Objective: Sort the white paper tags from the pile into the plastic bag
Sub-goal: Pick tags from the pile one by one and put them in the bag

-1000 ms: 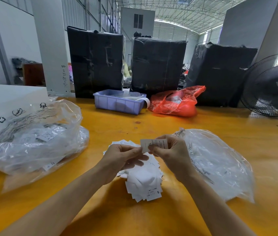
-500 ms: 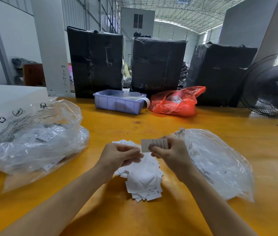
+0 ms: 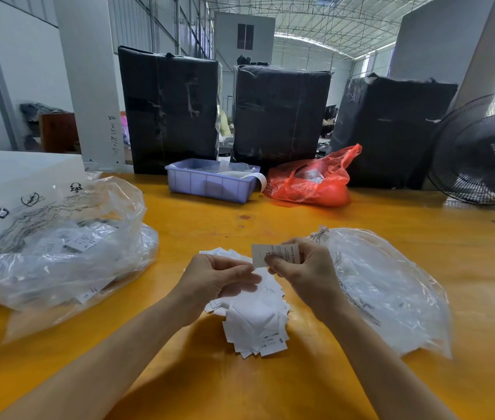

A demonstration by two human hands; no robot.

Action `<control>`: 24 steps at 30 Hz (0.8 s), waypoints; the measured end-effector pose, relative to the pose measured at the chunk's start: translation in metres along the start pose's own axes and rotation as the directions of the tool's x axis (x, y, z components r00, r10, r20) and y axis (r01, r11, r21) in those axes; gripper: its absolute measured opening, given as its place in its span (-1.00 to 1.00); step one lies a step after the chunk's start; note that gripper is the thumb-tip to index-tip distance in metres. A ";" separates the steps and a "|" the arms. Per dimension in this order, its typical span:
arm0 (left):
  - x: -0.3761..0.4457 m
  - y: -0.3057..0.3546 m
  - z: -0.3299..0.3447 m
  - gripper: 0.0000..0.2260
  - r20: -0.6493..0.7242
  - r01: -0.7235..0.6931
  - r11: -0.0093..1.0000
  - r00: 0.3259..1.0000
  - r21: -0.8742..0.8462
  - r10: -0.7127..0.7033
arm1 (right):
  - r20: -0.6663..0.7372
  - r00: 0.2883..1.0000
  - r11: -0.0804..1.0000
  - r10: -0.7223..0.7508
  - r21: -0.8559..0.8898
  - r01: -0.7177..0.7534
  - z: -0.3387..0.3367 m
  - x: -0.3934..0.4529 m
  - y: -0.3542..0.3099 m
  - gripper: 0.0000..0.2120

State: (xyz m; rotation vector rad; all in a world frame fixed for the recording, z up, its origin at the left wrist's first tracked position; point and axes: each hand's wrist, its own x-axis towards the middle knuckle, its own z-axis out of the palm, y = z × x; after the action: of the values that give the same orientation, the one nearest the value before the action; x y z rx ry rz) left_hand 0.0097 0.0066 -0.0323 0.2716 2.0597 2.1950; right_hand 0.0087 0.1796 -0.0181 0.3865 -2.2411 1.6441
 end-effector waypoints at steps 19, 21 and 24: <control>-0.003 0.003 -0.002 -0.83 0.083 0.080 0.996 0.994 -0.046 -0.076 | -0.034 0.996 0.994 -0.081 0.066 0.083 -0.002 -0.001 -0.003 -0.87; -0.003 0.003 -0.002 -0.84 0.089 0.083 0.996 0.993 -0.038 -0.080 | -0.010 0.996 0.996 -0.093 0.006 0.093 -0.001 -0.001 -0.001 -0.89; -0.004 0.004 -0.001 -0.84 0.103 0.086 0.996 0.991 -0.026 -0.083 | -0.004 0.995 0.995 -0.096 -0.029 0.096 -0.001 -0.001 0.000 -0.88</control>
State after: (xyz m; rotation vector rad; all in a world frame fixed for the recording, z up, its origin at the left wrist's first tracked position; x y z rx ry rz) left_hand 0.0137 0.0048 -0.0284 0.2814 1.9466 2.1152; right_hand 0.0094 0.1808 -0.0180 0.4740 -2.2039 1.5614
